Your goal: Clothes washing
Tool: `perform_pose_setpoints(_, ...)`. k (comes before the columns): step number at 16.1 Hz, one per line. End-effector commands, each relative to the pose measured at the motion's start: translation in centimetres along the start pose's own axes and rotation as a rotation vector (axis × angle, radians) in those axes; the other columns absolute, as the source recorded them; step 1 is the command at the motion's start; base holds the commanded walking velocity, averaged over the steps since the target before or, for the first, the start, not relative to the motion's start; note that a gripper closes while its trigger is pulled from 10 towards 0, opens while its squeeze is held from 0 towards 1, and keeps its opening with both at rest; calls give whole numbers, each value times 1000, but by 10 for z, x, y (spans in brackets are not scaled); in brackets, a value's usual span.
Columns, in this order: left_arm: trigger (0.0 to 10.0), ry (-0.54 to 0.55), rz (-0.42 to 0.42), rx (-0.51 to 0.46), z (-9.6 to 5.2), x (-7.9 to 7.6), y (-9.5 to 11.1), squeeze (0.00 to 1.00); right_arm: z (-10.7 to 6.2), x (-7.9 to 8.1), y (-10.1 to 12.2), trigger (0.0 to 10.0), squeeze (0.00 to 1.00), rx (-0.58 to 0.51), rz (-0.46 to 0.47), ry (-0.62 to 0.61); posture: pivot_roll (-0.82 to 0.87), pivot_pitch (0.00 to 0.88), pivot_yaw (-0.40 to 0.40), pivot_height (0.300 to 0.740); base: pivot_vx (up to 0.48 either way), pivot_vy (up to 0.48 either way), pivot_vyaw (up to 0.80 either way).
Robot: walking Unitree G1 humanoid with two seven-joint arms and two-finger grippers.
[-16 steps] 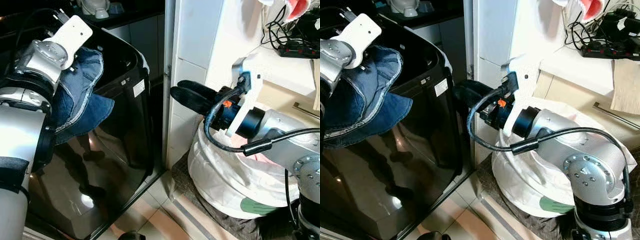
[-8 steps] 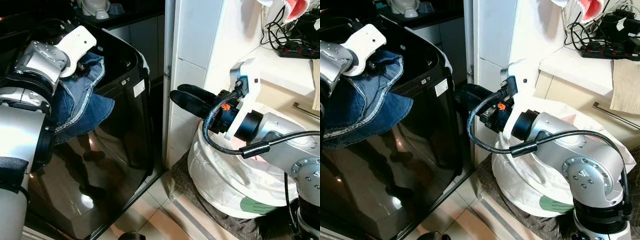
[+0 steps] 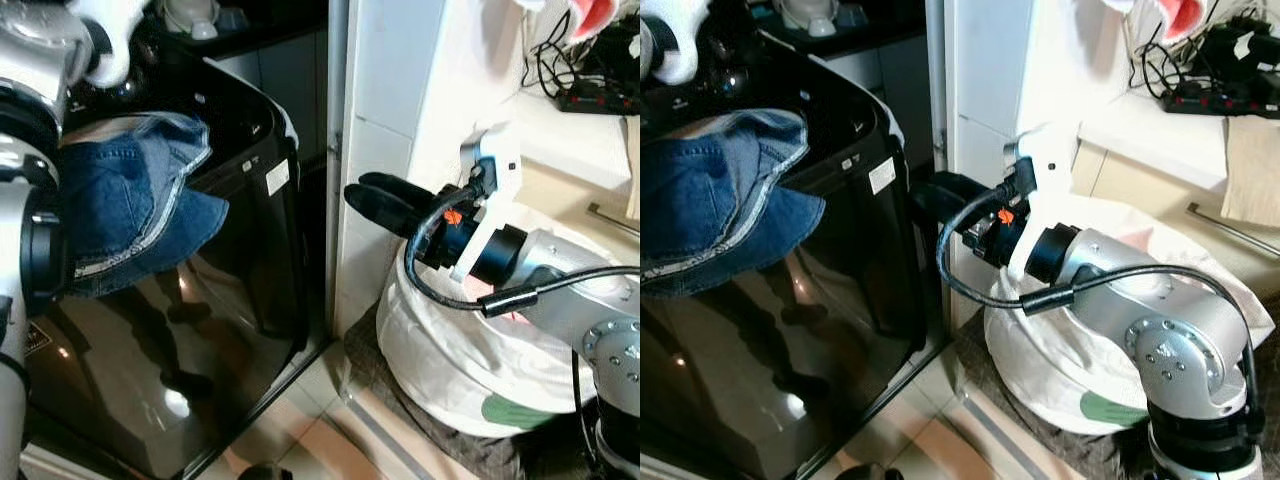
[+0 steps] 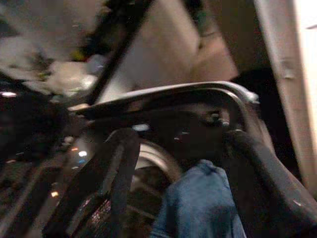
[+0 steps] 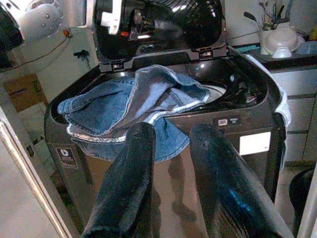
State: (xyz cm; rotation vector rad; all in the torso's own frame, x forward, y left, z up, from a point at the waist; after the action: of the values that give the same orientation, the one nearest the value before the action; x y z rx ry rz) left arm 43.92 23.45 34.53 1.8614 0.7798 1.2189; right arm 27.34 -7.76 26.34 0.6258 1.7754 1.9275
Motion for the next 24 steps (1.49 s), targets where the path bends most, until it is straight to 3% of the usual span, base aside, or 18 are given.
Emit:
perform_pose_setpoints(1, 10000, -37, -34, -70, -2, -1, 6, 0, -1, 1, 0, 10000, 0, -10, -11, -13, -55, 0, 99, 740, 0, 0, 0)
perform_pose_setpoints(3, 10000, -119, -81, -106, -2, -9, 2, 0, -2, 1, -1, 10000, 0, -13, -12, -20, -62, 0, 107, 740, 0, 0, 0)
perform_pose_setpoints(4, 10000, -231, -59, -58, -4, -19, -14, 0, -4, 2, -5, 10000, 0, 8, -28, -23, -67, 0, 115, 740, 0, 0, 0)
perform_pose_setpoints(5, 10000, -359, -15, 46, -8, -31, -43, 0, -7, 4, -17, 10000, 0, 79, -73, -19, -72, 0, 121, 740, 0, 0, 0)
perform_pose_setpoints(6, 10000, -469, 7, 85, -12, -44, -61, 0, -9, -4, -29, 10000, 0, 149, -164, -75, -73, 0, 121, 740, 0, 0, 0)
perform_pose_setpoints(7, 10000, -577, 43, 22, -16, -61, -63, 0, -9, -17, -36, 10000, 0, 185, -234, -163, -72, 0, 118, 740, 0, 0, 0)
perform_pose_setpoints(8, 10000, -689, 57, -45, -22, -79, -63, 0, -9, -22, -38, 10000, 0, 189, -241, -191, -70, 0, 114, 740, 0, 0, 0)
perform_pose_setpoints(9, 10000, -740, 45, -62, -26, -87, -63, 0, -9, -21, -38, 10000, 0, 183, -239, -187, -69, 0, 112, 740, 0, 0, 0)
perform_pose_setpoints(10, 10000, -782, 42, 11, -29, -104, -81, 0, -7, -17, -39, 10000, 0, 176, -231, -160, -66, 0, 104, 740, 0, 0, 0)
perform_pose_setpoints(11, 10000, -793, 67, 87, -31, -110, -97, 0, -5, -15, -42, 10000, 0, 184, -235, -143, -66, 0, 104, 740, 0, 0, 0)
perform_pose_setpoints(13, 10000, -762, 135, 249, -32, -112, -131, 0, -3, -11, -47, 10000, 0, 205, -247, -110, -52, 0, 81, 740, 0, 0, 0)
perform_pose_setpoints(16, 10000, -661, 189, 322, -29, -114, -149, 0, 2, -8, -51, 10000, 0, 204, -264, -83, -49, 0, 74, 740, 0, 0, 0)
perform_pose_setpoints(18, 10000, -496, 258, 411, -22, -102, -169, 0, 4, -6, -50, 10000, 0, 200, -267, -67, -44, 0, 63, 740, 0, 0, 0)
perform_pose_setpoints(20, 10000, -254, 261, 483, -11, -80, -185, 0, 6, -4, -53, 10000, 0, 206, -275, -53, -43, 0, 59, 740, 0, 0, 0)
perform_pose_setpoints(24, 10000, -173, 275, 514, -5, -73, -191, 0, 6, -4, -52, 10000, 0, 203, -281, -51, -51, 0, 61, 740, 0, 0, 0)
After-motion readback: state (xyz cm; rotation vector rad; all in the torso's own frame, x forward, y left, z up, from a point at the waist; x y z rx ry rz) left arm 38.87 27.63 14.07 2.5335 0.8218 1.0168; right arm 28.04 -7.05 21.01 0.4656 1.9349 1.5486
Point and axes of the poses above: a point about 5 cm out from each wrist's last joint towards the gripper, its own z axis pointing out of the wrist towards the gripper, its own y axis along the axis of the wrist's last joint, x = y × z, the point moved 4 cm from there along z, pointing out of the wrist towards the gripper, and after that the axes turned 6 degrees about -z, right-handed, at the moved point
